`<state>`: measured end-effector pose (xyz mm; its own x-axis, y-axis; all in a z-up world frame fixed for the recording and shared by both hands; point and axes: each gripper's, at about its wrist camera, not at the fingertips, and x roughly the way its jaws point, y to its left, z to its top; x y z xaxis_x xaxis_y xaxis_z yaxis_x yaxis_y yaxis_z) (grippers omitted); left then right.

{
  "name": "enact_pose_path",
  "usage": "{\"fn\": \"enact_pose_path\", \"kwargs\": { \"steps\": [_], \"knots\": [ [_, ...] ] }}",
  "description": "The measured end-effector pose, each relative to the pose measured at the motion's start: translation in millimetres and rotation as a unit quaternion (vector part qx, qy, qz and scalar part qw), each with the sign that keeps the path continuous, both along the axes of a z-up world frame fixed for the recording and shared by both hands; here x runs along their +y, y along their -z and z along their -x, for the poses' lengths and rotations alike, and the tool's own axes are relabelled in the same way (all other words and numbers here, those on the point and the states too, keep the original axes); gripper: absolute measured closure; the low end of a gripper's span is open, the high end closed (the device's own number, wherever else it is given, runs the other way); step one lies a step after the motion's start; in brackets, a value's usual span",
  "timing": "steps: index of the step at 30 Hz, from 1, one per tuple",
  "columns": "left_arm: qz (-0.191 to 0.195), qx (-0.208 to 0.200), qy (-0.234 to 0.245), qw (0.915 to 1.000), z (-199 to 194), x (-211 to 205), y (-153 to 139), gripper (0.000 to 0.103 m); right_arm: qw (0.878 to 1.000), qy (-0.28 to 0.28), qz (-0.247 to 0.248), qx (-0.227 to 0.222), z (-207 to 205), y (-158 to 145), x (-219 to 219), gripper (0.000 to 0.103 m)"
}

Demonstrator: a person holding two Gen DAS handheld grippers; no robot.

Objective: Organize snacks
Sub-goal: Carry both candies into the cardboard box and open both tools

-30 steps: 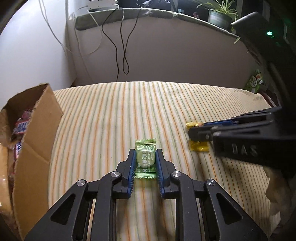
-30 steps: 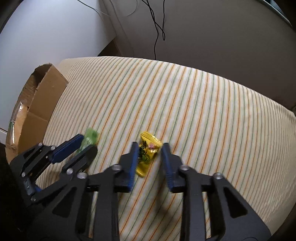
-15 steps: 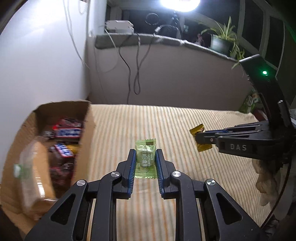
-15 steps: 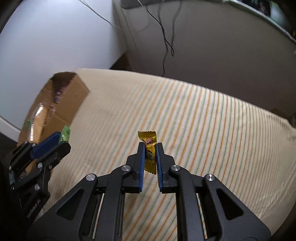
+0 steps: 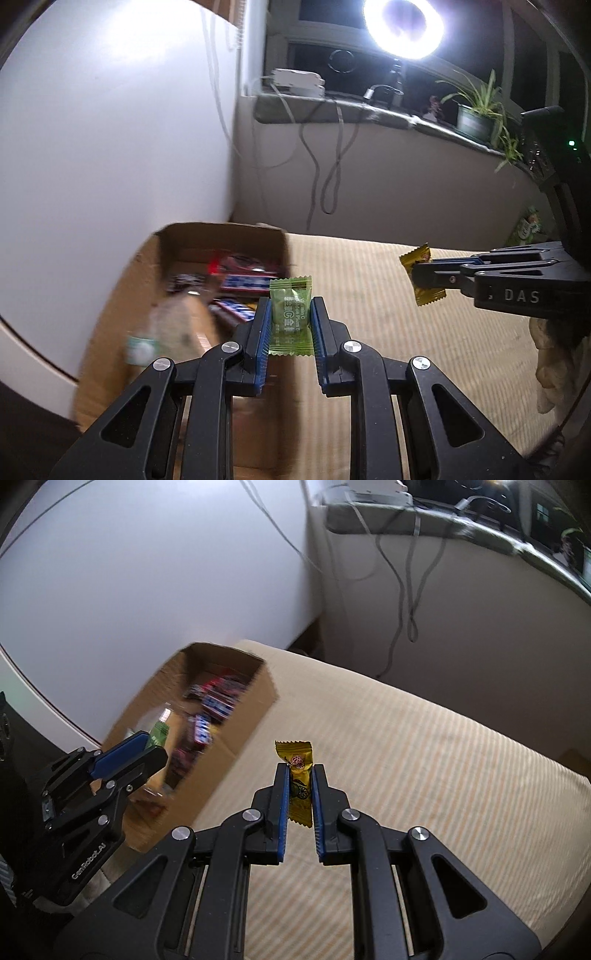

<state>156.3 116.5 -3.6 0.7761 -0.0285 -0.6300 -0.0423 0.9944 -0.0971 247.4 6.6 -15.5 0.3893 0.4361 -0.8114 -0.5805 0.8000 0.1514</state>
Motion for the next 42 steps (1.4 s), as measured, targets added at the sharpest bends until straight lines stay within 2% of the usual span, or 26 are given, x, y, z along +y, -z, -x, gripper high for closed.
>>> {"fn": "enact_pose_path", "kwargs": {
  "steps": [8,17,36,38,40,42],
  "knots": [
    [-0.003,0.001,-0.028,0.9996,-0.1,39.0,-2.6,0.084,0.999,-0.036,-0.005,-0.003,-3.5,5.1,47.3,0.091],
    [-0.004,-0.002,-0.038,0.9992,-6.5,54.3,-3.7,0.084,0.998,-0.061,-0.011,0.006,-9.7,13.4,86.1,0.091],
    [-0.005,-0.008,-0.057,0.9983,2.1,69.3,-3.4,0.082,0.995,-0.094,-0.014,0.003,1.8,21.5,115.4,0.091],
    [-0.005,-0.008,-0.058,0.9983,2.1,69.8,-3.7,0.082,0.995,-0.095,-0.014,0.000,3.3,20.5,116.5,0.087],
    [-0.006,-0.010,-0.060,0.9981,3.8,70.6,-4.6,0.082,0.996,-0.091,-0.012,-0.006,4.2,19.7,117.3,0.070],
    [-0.005,-0.011,-0.061,0.9981,5.8,71.9,-5.1,0.082,0.996,-0.088,-0.013,-0.013,5.6,17.9,116.1,0.059]
  ]
}}
